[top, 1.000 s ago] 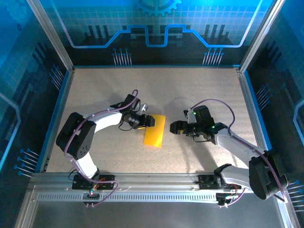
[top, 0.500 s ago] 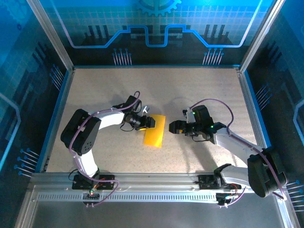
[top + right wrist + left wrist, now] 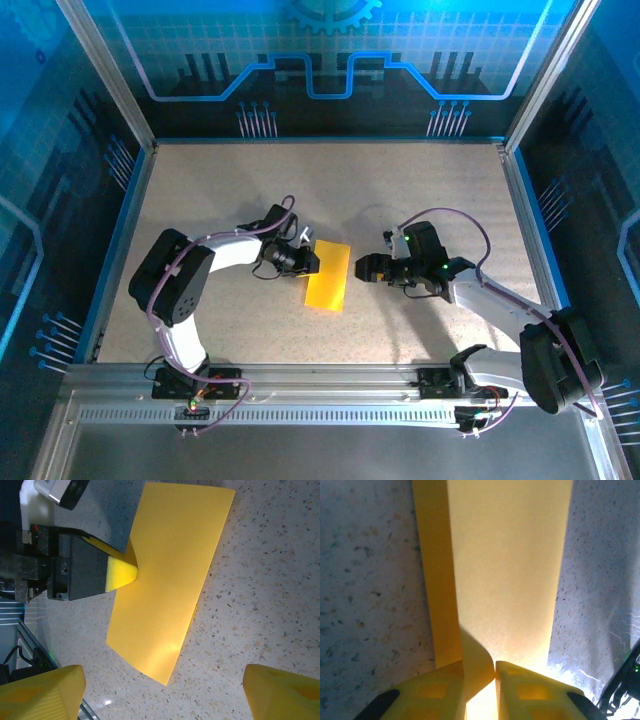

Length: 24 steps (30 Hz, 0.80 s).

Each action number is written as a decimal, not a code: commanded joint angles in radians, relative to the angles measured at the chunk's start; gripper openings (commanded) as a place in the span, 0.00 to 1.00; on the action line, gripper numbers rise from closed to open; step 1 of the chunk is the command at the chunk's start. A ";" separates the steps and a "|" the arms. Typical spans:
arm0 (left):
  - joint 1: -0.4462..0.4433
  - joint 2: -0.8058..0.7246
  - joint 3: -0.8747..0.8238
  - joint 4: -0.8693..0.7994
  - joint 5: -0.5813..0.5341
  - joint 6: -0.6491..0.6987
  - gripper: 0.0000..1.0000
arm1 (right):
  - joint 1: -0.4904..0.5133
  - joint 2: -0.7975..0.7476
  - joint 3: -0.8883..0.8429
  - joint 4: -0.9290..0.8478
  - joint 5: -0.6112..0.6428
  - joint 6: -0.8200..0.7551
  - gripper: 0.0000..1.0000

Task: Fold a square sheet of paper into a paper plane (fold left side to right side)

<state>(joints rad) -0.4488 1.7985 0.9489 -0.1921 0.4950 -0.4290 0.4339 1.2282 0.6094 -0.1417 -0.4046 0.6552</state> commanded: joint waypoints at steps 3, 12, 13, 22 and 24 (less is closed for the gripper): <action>0.006 -0.066 -0.028 0.000 0.015 -0.014 0.11 | 0.026 0.010 0.011 0.027 -0.013 -0.002 0.83; 0.005 -0.131 -0.089 0.020 0.017 -0.121 0.06 | 0.175 -0.015 0.000 0.036 0.107 -0.047 0.77; 0.005 -0.136 -0.094 0.020 0.016 -0.138 0.06 | 0.210 -0.020 -0.001 0.035 0.145 -0.054 0.77; -0.015 -0.143 -0.087 -0.028 0.017 -0.221 0.03 | 0.600 0.007 -0.003 0.062 0.616 -0.226 0.78; -0.017 -0.143 -0.085 -0.038 0.017 -0.233 0.03 | 0.666 0.026 -0.005 0.075 0.703 -0.272 0.79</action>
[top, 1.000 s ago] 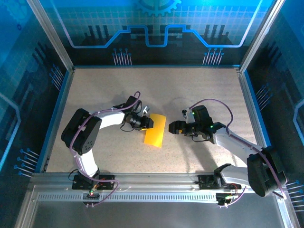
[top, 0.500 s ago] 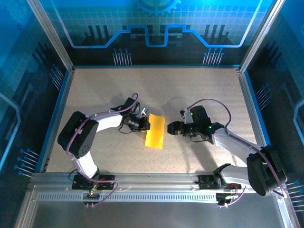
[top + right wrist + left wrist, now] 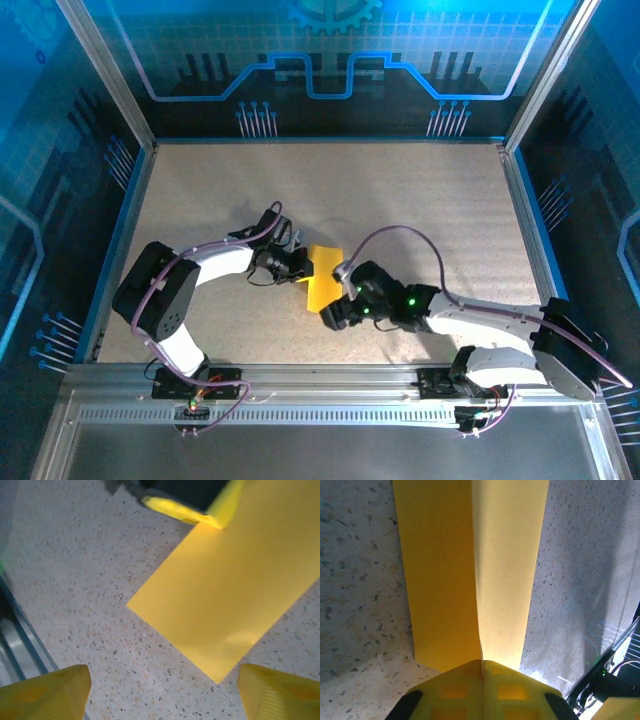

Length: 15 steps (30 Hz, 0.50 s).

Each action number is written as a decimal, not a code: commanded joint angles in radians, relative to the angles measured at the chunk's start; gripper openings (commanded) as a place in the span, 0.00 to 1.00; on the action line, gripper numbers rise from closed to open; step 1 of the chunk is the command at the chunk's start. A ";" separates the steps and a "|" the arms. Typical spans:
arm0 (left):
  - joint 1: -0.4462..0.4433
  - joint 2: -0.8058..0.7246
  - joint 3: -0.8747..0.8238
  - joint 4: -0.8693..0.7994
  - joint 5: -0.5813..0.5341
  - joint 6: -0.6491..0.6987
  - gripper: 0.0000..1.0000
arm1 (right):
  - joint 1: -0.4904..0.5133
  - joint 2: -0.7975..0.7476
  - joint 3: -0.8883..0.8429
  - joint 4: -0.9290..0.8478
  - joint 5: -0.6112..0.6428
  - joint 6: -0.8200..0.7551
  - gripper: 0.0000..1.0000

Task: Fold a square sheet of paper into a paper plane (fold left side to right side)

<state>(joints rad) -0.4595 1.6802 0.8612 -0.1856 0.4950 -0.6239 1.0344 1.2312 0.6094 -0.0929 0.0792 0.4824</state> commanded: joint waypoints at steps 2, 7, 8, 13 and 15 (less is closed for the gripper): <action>-0.008 -0.024 0.004 -0.052 0.017 -0.047 0.02 | 0.123 0.049 -0.002 0.038 0.297 -0.146 0.80; -0.020 -0.016 0.012 -0.066 0.014 -0.057 0.01 | 0.210 0.150 0.030 0.050 0.420 -0.224 0.83; -0.024 -0.014 0.013 -0.068 0.014 -0.059 0.01 | 0.221 0.175 0.045 0.051 0.434 -0.236 0.83; -0.030 -0.014 0.024 -0.087 0.009 -0.062 0.00 | 0.249 0.299 0.120 0.056 0.477 -0.297 0.83; -0.032 -0.020 0.025 -0.090 0.007 -0.065 0.00 | 0.250 0.342 0.149 0.062 0.482 -0.312 0.82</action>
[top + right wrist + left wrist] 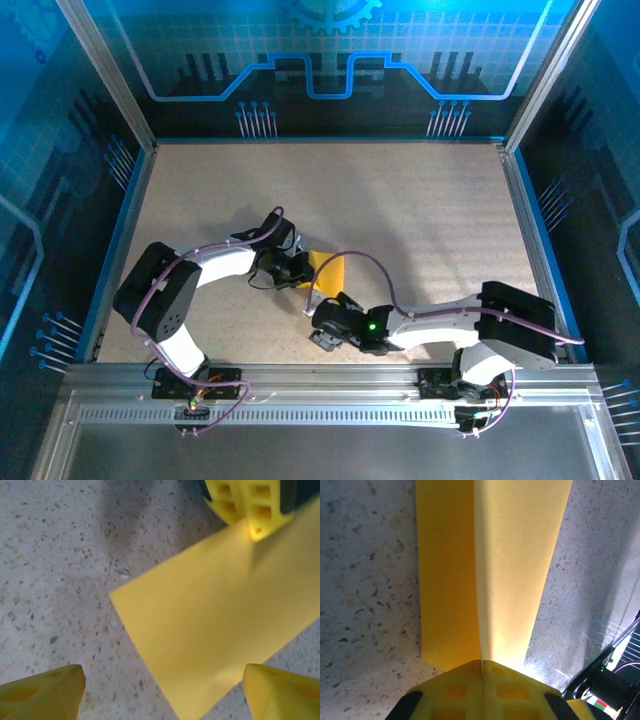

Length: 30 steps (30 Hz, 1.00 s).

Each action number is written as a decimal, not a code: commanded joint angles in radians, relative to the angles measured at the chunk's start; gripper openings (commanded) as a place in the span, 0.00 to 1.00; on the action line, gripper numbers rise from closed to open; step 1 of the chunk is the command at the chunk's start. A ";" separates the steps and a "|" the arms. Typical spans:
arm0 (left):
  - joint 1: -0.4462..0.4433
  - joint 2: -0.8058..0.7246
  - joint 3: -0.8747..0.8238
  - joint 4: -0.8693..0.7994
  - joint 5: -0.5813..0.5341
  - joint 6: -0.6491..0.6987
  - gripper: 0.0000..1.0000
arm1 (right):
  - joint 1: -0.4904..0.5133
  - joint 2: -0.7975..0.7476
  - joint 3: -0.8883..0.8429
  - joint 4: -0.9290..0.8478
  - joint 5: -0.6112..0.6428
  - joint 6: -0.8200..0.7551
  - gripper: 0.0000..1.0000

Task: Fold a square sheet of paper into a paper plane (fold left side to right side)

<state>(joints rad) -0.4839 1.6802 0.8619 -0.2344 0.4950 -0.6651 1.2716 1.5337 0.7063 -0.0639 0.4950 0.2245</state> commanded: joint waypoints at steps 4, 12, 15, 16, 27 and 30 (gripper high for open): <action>-0.012 -0.025 0.023 -0.040 0.003 -0.031 0.00 | 0.013 0.089 0.085 0.047 0.075 -0.070 0.78; -0.018 -0.024 0.017 -0.028 -0.002 -0.043 0.00 | 0.012 0.100 0.079 0.047 0.095 -0.039 0.61; -0.018 -0.025 0.018 -0.027 -0.006 -0.039 0.02 | 0.012 0.094 0.074 0.036 0.088 -0.020 0.50; -0.018 -0.026 0.020 -0.030 -0.008 -0.038 0.04 | 0.012 0.091 0.072 0.033 0.086 -0.014 0.46; 0.030 -0.070 0.098 -0.150 -0.028 0.063 0.33 | -0.041 0.022 0.031 0.001 -0.055 0.141 0.02; 0.053 -0.095 0.132 -0.201 -0.041 0.105 0.36 | -0.085 -0.010 0.009 0.029 -0.166 0.183 0.00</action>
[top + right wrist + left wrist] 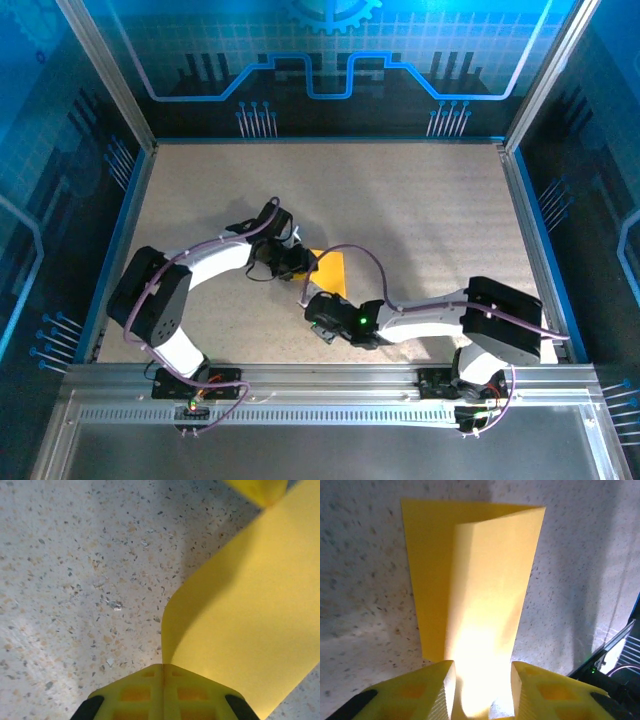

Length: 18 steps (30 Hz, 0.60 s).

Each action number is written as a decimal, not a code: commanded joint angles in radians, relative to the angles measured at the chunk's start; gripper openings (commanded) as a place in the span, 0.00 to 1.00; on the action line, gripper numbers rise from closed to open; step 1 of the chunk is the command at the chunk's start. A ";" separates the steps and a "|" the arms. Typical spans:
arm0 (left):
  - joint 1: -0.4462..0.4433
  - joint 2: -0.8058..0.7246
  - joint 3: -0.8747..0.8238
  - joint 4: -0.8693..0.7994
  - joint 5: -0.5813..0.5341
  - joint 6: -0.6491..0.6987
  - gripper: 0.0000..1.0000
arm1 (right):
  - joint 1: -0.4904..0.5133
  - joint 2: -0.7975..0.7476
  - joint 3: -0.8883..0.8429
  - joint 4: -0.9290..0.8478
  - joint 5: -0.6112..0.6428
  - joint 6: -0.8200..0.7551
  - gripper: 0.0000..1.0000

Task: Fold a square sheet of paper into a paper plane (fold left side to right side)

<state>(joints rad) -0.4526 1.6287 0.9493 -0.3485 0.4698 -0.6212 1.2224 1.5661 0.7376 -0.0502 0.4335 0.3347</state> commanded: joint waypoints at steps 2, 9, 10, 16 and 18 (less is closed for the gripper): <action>0.033 -0.061 0.066 -0.113 -0.021 0.087 0.37 | -0.067 -0.059 -0.036 0.040 -0.191 0.096 0.00; 0.026 -0.039 0.107 -0.105 0.045 0.129 0.29 | -0.161 -0.077 -0.087 0.145 -0.418 0.167 0.00; 0.019 -0.025 0.107 -0.096 0.054 0.129 0.28 | -0.175 -0.073 -0.095 0.161 -0.443 0.180 0.00; -0.032 0.107 0.158 -0.092 0.072 0.158 0.20 | -0.215 -0.054 -0.121 0.216 -0.517 0.218 0.00; -0.044 0.151 0.180 -0.095 0.069 0.167 0.18 | -0.219 -0.050 -0.124 0.220 -0.526 0.223 0.00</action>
<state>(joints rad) -0.4812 1.7283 1.0904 -0.4221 0.5083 -0.4908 1.0130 1.5047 0.6220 0.1268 -0.0319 0.5243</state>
